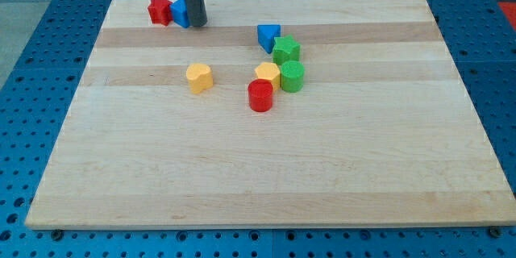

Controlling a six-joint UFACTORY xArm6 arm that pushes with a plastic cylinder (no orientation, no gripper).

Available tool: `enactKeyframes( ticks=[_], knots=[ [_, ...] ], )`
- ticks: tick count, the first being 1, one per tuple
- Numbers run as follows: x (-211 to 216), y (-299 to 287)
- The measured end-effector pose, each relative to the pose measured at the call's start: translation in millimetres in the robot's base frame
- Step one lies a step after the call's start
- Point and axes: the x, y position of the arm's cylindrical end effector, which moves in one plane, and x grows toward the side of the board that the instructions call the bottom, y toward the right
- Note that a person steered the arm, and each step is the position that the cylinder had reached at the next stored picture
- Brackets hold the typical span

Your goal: Push the blue triangle close to the red star

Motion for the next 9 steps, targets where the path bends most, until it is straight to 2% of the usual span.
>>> enactKeyframes(
  ticks=[2,5,6,7,9],
  knots=[
    [0,-2],
    [10,177],
    [45,204],
    [57,203],
    [57,150]
  ],
)
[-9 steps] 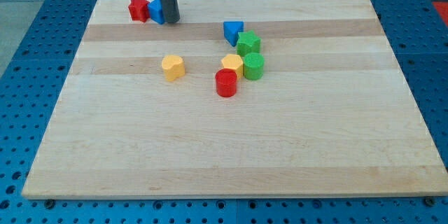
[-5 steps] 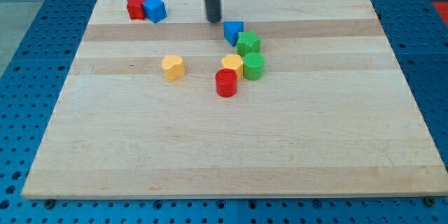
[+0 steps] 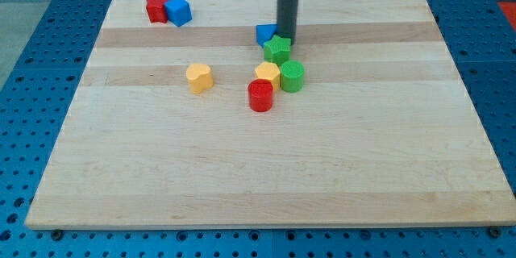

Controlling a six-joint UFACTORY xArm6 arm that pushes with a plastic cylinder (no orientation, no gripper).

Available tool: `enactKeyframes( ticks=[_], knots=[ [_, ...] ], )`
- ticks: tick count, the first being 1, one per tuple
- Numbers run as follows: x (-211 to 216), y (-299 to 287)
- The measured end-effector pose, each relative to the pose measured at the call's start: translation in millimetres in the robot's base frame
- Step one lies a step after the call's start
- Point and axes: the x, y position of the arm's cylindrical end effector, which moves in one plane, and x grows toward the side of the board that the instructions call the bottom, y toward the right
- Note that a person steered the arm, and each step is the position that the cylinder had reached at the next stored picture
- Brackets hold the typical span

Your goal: Push the blue triangle close to the red star

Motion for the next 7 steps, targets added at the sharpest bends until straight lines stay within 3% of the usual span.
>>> enactKeyframes(
  ticks=[4,7],
  knots=[
    [-19,-118],
    [-32,-166]
  ],
)
